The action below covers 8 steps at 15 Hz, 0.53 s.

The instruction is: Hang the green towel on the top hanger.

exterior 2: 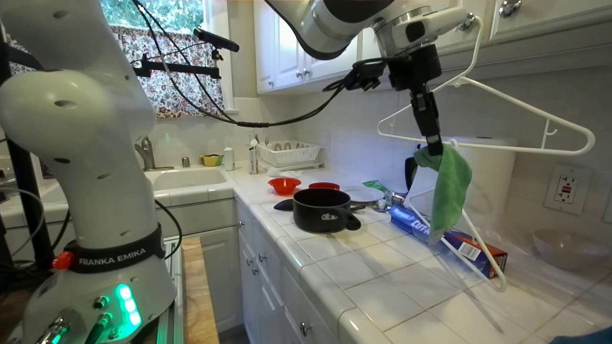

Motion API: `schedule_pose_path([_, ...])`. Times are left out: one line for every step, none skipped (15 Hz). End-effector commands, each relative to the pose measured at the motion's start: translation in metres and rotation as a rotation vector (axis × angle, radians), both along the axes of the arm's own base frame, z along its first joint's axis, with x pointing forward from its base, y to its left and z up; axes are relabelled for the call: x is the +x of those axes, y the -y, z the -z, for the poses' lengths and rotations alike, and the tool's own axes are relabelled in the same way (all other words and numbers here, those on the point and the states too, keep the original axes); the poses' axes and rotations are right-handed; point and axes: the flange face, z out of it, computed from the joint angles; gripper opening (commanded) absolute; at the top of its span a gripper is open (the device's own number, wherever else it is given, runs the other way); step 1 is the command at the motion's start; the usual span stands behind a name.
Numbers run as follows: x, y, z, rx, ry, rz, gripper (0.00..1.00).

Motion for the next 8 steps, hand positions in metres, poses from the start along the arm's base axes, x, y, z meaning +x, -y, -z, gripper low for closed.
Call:
schedule_pose_path([0.002, 0.006, -0.030, -0.039, 0.068, 0.014, 0.05])
schedule_pose_path([0.004, 0.008, -0.037, -0.042, 0.087, 0.017, 0.05])
schedule_pose_path([0.007, 0.009, -0.043, -0.046, 0.105, 0.020, 0.05])
schedule_pose_path([0.010, 0.011, -0.051, -0.051, 0.120, 0.022, 0.05])
schedule_pose_path([0.014, 0.012, -0.056, -0.055, 0.137, 0.021, 0.05])
schedule_pose_path([0.016, 0.012, -0.061, -0.058, 0.151, 0.022, 0.05])
schedule_pose_path([0.019, 0.012, -0.066, -0.063, 0.166, 0.023, 0.05])
schedule_pose_path([0.022, 0.012, -0.071, -0.064, 0.179, 0.023, 0.05])
